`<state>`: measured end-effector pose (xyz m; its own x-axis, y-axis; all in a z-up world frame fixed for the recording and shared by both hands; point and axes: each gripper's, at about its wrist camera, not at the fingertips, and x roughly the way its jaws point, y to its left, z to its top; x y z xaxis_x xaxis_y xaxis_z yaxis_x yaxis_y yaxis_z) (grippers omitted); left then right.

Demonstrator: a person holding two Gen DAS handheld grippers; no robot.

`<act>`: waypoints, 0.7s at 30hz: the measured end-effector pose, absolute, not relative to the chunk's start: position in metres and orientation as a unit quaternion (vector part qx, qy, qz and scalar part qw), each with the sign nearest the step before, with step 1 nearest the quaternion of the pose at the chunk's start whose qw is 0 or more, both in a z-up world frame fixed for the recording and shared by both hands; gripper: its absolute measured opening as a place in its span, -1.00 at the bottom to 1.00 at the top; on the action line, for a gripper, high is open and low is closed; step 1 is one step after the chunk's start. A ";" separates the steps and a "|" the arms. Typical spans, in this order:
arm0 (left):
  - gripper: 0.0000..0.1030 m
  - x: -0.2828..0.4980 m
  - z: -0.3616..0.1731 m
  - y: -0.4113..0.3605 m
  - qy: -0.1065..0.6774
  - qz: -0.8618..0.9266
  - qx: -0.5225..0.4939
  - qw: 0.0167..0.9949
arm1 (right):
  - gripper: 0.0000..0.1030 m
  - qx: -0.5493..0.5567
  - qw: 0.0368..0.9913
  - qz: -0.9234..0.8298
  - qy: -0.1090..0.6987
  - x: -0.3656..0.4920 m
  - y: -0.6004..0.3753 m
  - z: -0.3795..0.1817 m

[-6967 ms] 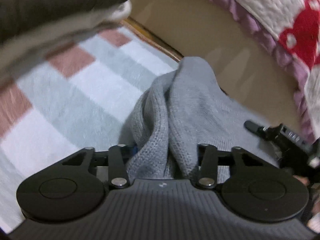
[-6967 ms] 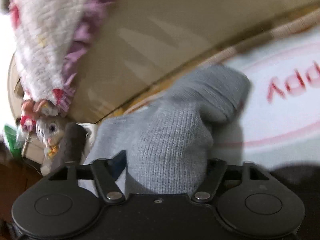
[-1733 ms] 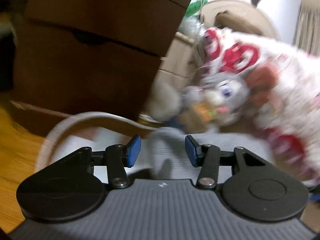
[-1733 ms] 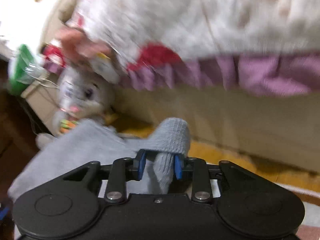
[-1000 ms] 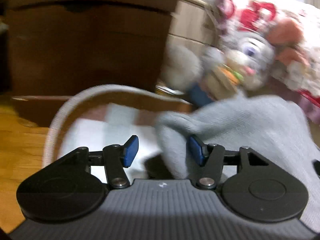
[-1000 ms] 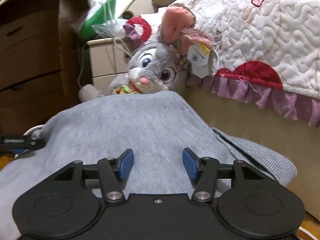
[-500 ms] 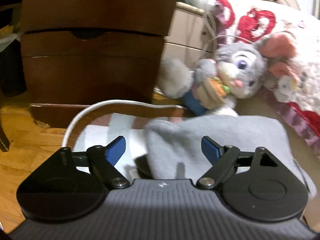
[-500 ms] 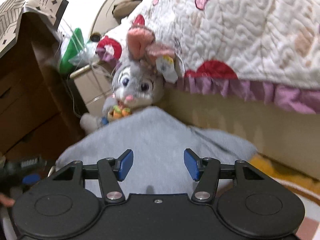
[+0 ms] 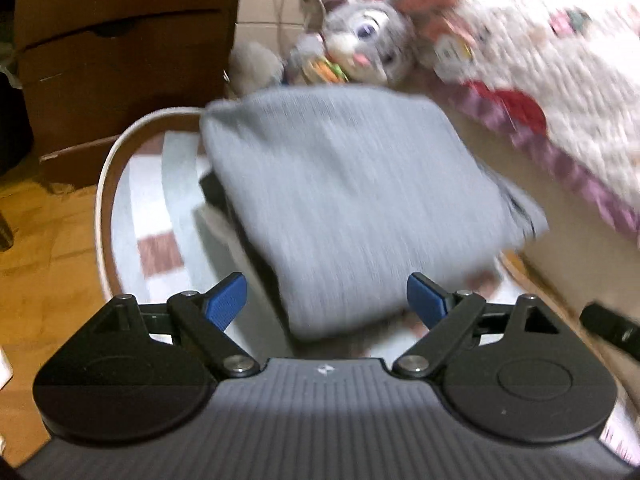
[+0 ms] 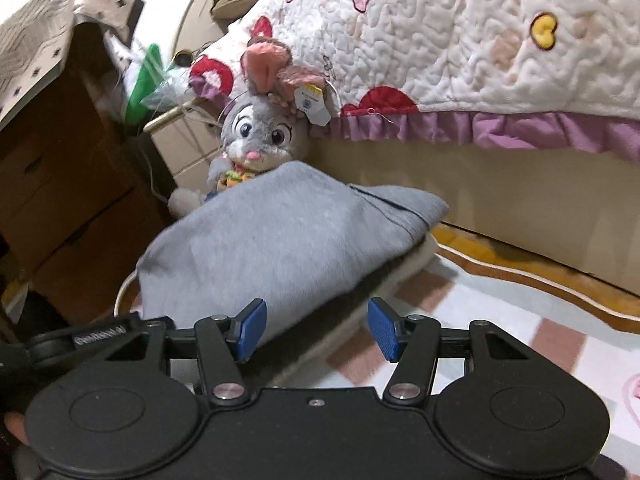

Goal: Fold clothes

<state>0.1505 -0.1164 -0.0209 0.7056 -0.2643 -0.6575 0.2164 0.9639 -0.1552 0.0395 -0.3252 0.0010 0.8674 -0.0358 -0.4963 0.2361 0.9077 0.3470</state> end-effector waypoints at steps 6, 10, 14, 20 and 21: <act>0.84 0.087 -0.027 -0.127 0.374 -0.143 0.024 0.916 | 0.28 0.225 0.937 -0.092 0.250 -0.031 -0.329 -0.009; 0.84 0.049 -0.021 -0.134 0.366 -0.156 0.055 0.916 | 0.28 0.230 0.934 -0.105 0.251 -0.063 -0.323 -0.016; 0.89 0.018 -0.013 -0.134 0.352 -0.175 0.060 0.917 | 0.29 0.226 0.935 -0.110 0.249 -0.087 -0.313 -0.016; 0.94 -0.019 0.000 -0.136 0.328 -0.194 0.073 0.922 | 0.34 0.233 0.938 -0.105 0.235 -0.109 -0.305 -0.011; 0.94 -0.022 0.002 -0.137 0.327 -0.197 0.074 0.921 | 0.34 0.234 0.938 -0.105 0.234 -0.112 -0.305 -0.011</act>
